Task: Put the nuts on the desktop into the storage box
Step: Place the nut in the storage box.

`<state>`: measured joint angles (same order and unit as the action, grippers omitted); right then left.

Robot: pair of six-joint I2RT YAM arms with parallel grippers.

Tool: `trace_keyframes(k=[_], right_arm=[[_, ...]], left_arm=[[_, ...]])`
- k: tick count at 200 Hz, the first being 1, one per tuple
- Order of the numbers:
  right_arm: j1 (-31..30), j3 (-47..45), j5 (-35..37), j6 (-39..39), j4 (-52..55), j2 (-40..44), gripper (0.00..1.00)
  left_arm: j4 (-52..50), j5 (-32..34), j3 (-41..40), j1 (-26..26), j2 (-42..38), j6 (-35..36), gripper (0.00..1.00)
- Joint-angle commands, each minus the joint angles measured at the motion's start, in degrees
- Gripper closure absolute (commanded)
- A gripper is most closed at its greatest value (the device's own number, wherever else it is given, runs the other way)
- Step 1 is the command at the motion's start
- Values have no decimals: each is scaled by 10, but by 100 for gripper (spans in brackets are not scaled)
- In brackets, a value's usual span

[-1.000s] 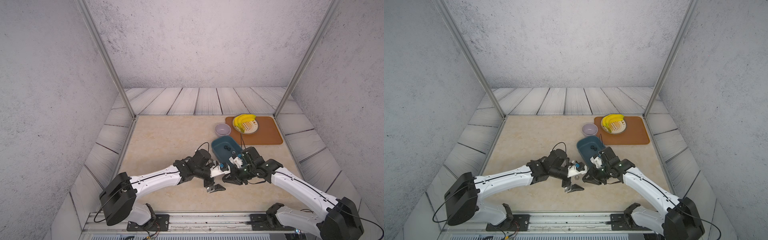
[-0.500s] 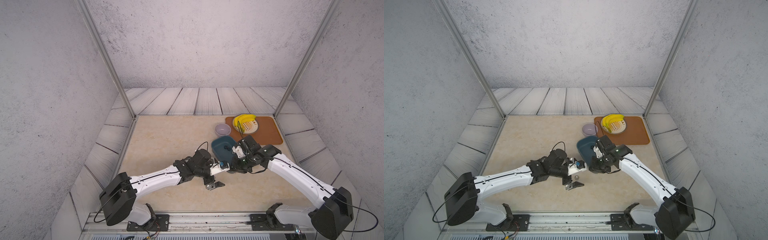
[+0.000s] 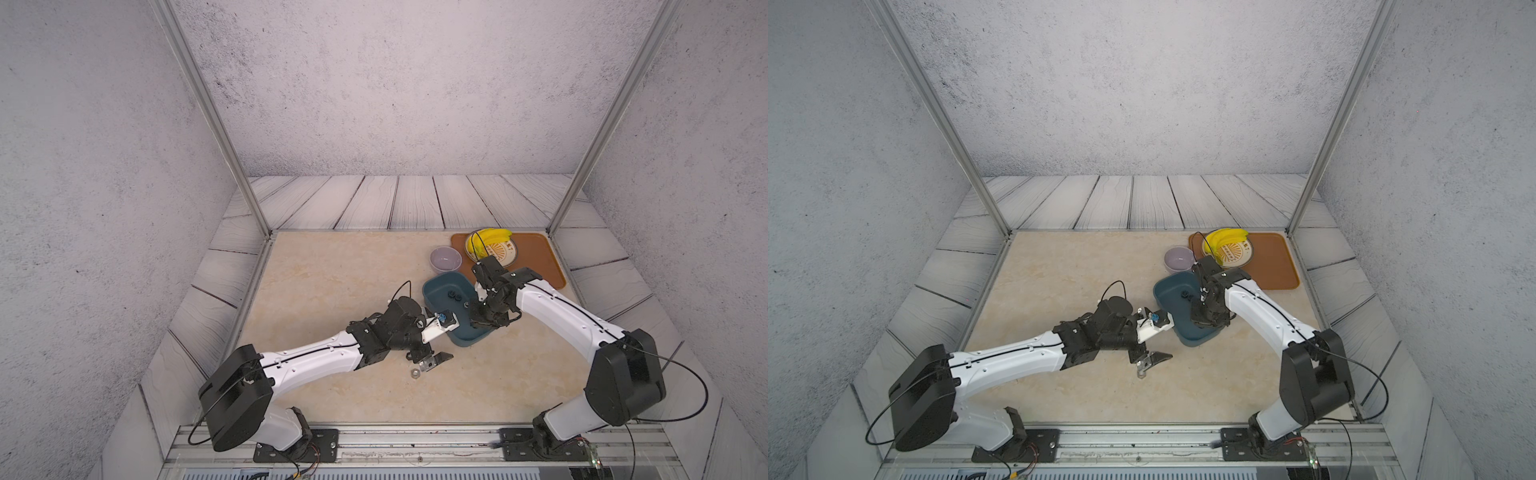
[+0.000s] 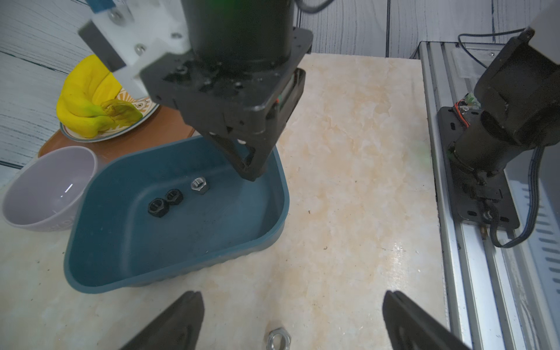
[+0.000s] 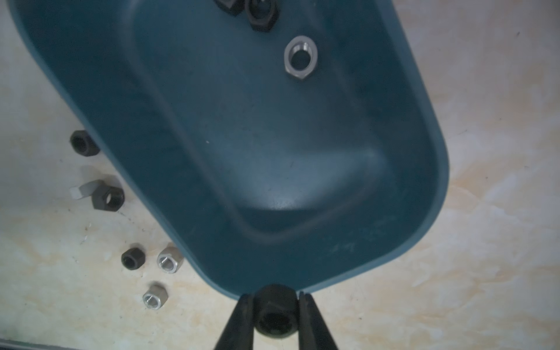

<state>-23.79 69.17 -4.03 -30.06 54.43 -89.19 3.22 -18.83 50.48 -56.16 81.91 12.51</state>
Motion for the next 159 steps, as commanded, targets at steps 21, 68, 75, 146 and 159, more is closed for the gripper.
trace_keyframes(k=[21,68,75,146,159], right_arm=[[34,31,50,27,-5,-51,84],[43,67,57,30,-15,-118,87],[44,71,56,29,-17,-126,87],[44,88,90,13,-52,-182,89],[44,90,91,12,-53,-192,89]], left_arm=[[51,6,-13,-6,27,-43,2],[81,9,-21,-8,41,-59,2],[88,6,-22,-9,43,-63,2],[96,-7,-23,-12,52,-68,2],[97,-6,-27,-13,49,-68,2]])
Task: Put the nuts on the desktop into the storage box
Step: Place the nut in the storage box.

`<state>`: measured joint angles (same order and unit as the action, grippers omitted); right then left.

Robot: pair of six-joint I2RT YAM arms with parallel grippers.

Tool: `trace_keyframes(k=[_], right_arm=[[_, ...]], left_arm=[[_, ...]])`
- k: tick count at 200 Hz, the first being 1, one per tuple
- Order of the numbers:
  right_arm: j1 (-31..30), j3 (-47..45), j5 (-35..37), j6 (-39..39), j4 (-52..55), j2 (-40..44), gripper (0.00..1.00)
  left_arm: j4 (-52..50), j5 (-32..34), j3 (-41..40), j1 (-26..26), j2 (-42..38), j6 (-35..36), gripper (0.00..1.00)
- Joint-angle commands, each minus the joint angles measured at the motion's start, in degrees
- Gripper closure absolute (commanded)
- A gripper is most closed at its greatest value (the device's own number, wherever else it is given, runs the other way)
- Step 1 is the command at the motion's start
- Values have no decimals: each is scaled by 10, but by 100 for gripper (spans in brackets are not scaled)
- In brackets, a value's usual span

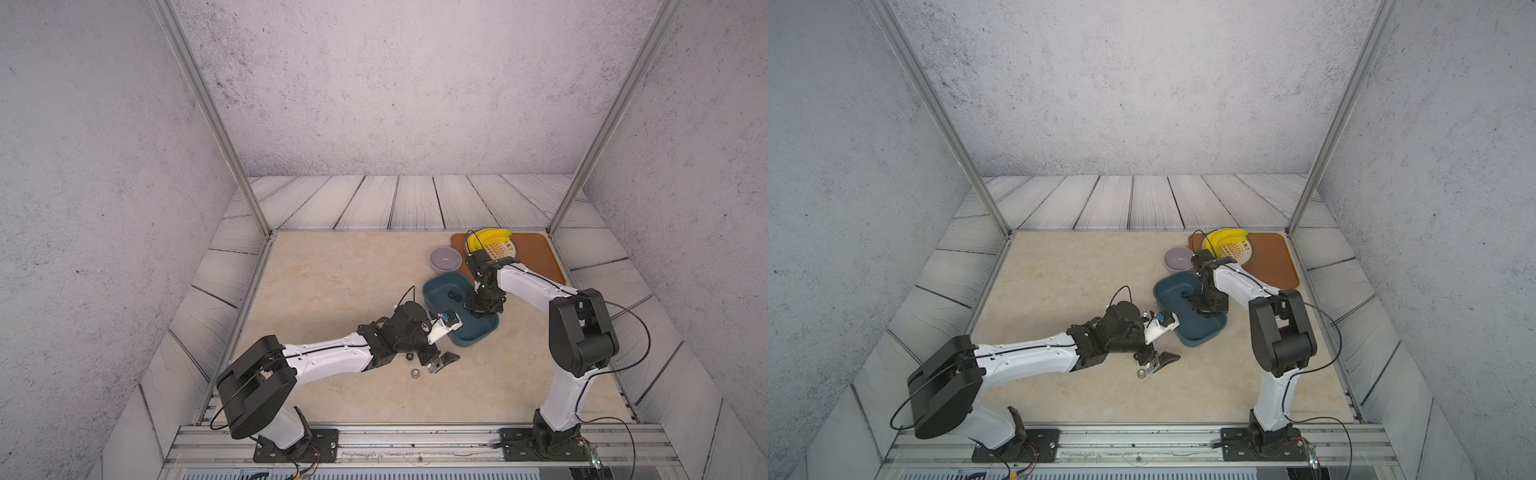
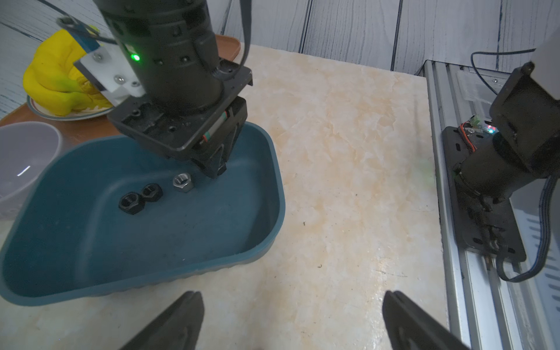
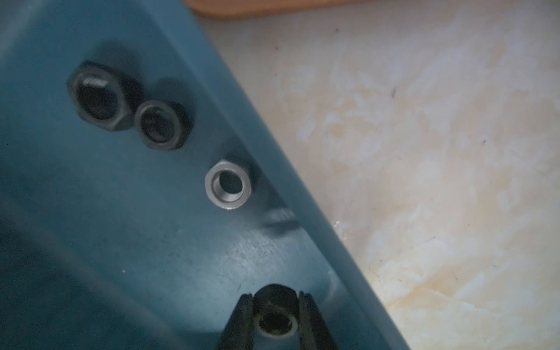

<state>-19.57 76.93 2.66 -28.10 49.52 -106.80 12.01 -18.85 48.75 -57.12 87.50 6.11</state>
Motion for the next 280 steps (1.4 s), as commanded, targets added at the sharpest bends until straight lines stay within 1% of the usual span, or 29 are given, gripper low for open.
trace_keyframes(k=[1,68,87,121,150,173,210,229,253,280], right_arm=[[2,13,24,-8,-4,-16,89],[2,16,23,-9,-27,-53,87],[1,15,20,-9,-27,-54,78],[1,16,15,-6,-22,-45,69],[1,19,12,-4,-10,-32,54],[1,19,12,-2,-1,-13,48],[0,21,10,-2,17,33,46],[-3,21,6,-2,26,65,45],[-5,21,-5,3,37,103,43],[-11,18,-20,11,46,149,38]], left_arm=[[9,-6,-9,-3,-7,-3,2],[13,-11,-17,-3,-13,-7,2],[13,-12,-18,-3,-13,-6,2],[12,-15,-16,-3,-10,-6,2],[10,-7,-15,-3,-9,-7,2],[10,-1,-14,-3,-11,-11,2],[5,3,-10,-3,-23,-17,2],[-10,15,-6,-3,-33,-23,2],[-35,41,0,-3,-56,-34,2],[-68,66,5,-3,-101,-54,2]])
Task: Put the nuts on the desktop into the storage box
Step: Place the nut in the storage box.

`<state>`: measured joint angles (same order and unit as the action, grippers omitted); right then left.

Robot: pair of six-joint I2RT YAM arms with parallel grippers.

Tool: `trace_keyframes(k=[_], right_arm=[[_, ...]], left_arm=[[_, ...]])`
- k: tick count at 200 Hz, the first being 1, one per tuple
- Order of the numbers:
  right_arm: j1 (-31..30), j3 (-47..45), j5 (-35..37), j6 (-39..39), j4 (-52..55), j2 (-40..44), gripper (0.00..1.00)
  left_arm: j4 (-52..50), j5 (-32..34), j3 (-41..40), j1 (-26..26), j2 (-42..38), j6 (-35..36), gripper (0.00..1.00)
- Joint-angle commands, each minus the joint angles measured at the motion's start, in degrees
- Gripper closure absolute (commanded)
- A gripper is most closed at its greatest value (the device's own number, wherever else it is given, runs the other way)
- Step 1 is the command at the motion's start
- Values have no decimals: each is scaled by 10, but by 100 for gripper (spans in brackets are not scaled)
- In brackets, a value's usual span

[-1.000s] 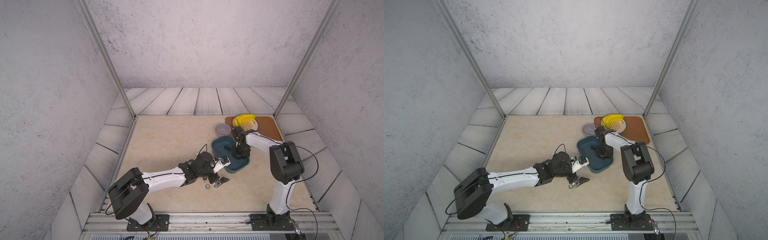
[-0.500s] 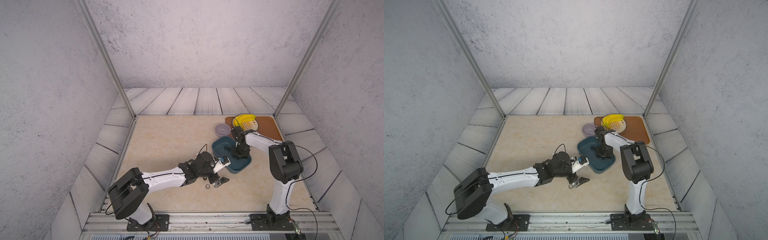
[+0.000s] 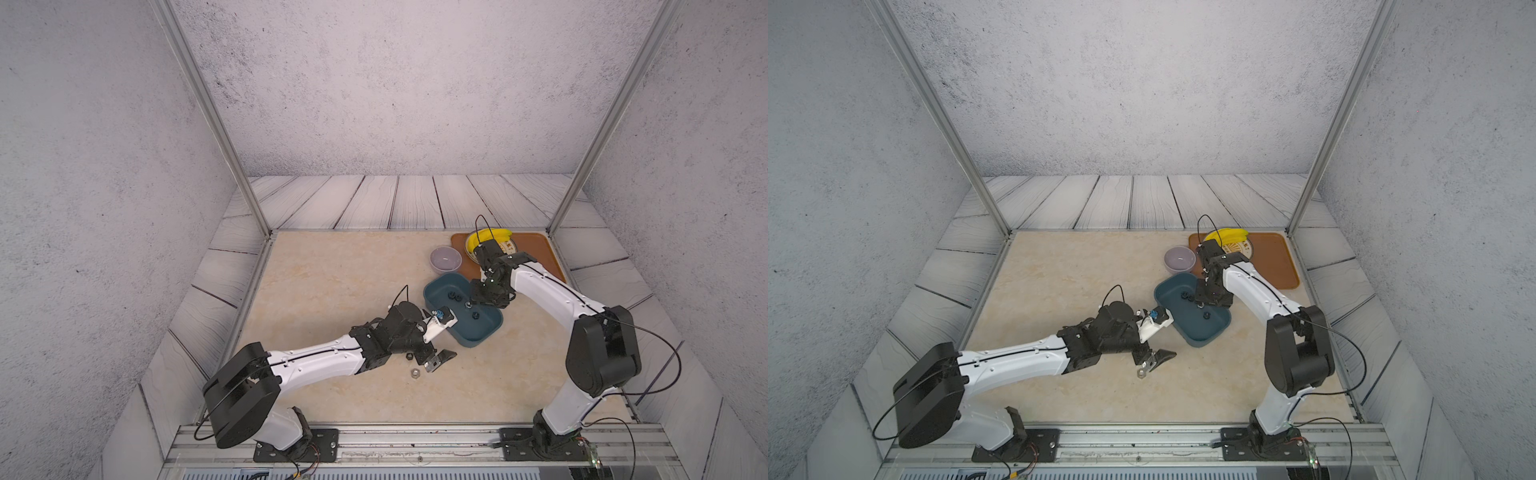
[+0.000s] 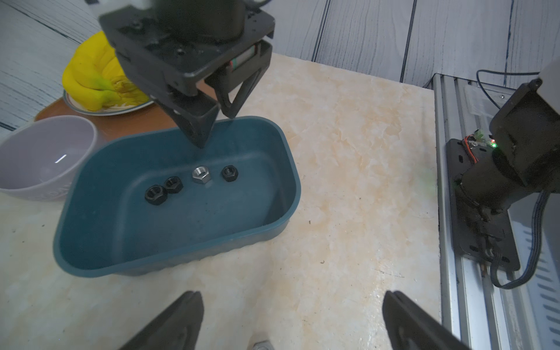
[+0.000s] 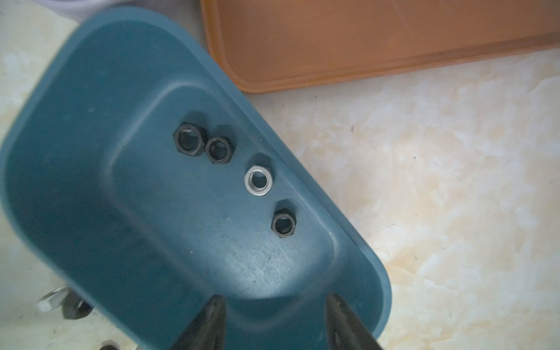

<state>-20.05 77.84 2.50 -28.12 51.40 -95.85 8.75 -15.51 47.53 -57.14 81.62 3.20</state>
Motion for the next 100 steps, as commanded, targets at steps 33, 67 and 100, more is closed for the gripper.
trace_keyframes(k=[33,67,100], right_arm=[[-13,-2,-41,21,30,108,29],[-18,-32,-73,23,30,184,21],[-20,-54,-103,36,39,253,2]], left_arm=[[-85,122,18,-3,-94,-75,2],[-199,232,53,-2,-113,-161,2],[-279,286,78,-1,-118,-222,2]])
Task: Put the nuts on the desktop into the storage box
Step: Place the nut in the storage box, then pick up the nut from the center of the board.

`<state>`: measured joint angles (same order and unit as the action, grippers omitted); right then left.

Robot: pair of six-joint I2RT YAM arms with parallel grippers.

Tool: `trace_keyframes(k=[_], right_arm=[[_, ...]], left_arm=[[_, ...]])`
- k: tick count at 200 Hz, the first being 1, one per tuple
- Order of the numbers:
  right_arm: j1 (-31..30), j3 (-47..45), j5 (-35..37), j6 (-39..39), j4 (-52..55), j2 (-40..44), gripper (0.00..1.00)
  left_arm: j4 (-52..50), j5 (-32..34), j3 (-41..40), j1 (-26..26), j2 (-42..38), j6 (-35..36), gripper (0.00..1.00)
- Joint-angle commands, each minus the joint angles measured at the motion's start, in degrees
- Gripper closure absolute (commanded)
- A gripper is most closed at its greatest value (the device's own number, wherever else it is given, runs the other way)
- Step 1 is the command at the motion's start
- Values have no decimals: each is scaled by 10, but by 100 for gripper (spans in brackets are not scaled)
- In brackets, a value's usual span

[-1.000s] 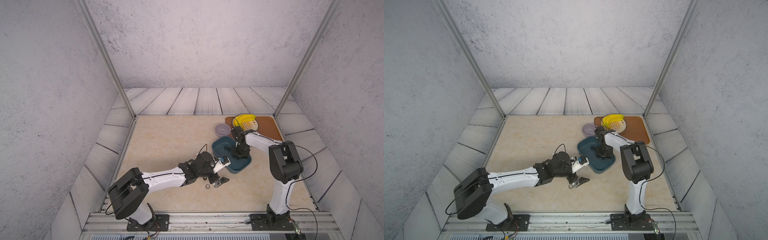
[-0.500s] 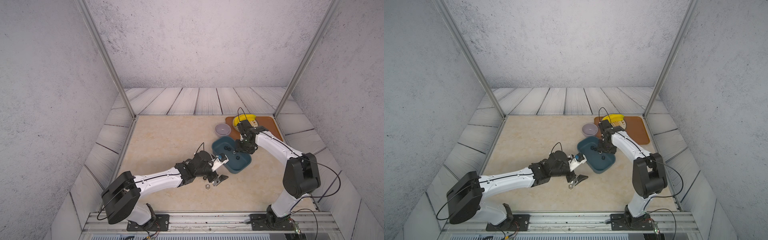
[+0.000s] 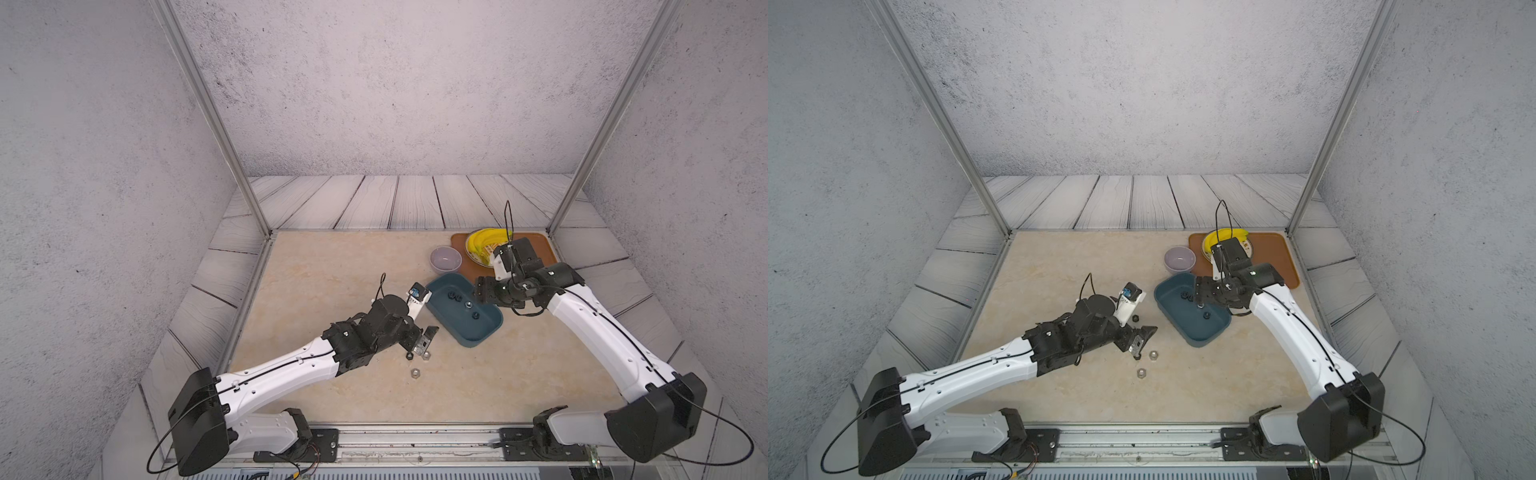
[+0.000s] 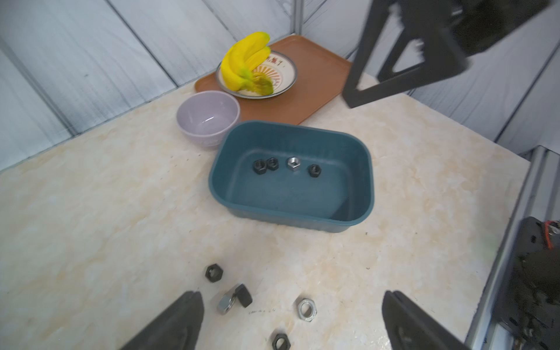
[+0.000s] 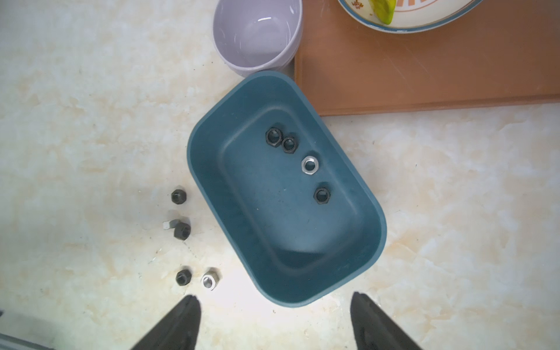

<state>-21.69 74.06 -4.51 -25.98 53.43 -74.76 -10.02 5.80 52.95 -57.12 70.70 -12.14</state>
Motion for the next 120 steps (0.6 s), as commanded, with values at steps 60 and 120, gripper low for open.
trace_keyframes(k=[60,120], right_arm=[[-5,-60,-106,52,19,133,1],[-5,-146,-69,79,-33,236,1]], left_arm=[[-146,172,18,8,-41,-160,2],[-167,160,20,13,-27,-177,1]])
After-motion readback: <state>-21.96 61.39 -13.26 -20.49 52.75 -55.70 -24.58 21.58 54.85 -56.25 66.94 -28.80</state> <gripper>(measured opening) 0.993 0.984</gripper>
